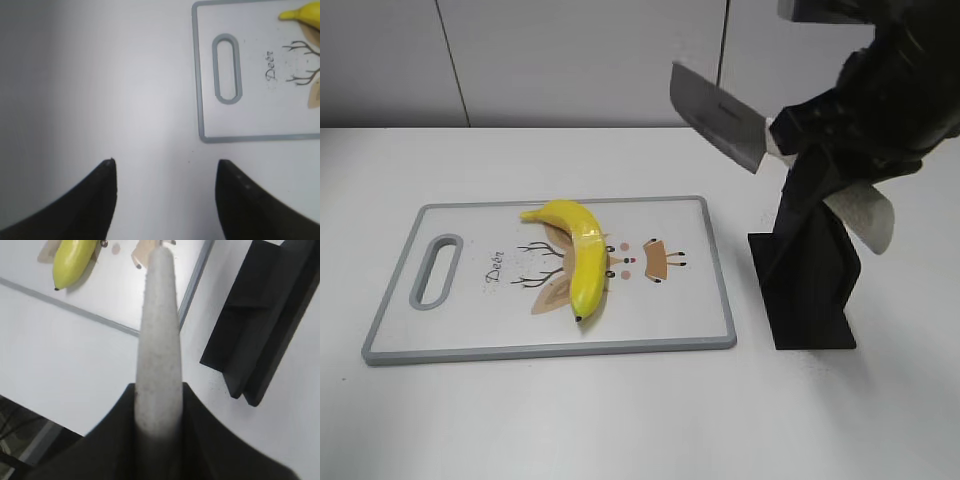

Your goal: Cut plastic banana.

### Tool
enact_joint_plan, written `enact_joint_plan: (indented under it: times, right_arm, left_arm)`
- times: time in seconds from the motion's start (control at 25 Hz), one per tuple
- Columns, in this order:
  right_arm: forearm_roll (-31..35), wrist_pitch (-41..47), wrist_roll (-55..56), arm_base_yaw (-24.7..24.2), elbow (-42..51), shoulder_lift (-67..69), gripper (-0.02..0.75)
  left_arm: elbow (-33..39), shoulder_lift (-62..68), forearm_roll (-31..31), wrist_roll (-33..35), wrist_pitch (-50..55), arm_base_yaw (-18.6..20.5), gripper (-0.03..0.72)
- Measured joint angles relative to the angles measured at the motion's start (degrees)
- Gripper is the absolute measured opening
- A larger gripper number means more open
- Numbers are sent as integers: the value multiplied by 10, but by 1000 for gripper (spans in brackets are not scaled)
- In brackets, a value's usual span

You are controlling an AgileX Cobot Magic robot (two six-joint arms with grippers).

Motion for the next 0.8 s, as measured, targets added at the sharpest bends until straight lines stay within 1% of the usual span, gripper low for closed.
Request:
enact_joint_plan:
  times: [0.16,0.4,0.64,0.8]
  right_arm:
    - [-33,-43,64,0,46,-51,166]
    - [-124,-42,148,0,63,-108,166]
    - [-143,5,165,0,66,-146,166]
    - [-147,13,172,0,73,-165,166]
  left_arm:
    - [79,-92,1,0,0,0,579]
    - [195,-230,2,0,-3,0,579]
    - [289,-371,2,0,-5,0,579]
    - [333,-466,2,0,-5,0,579]
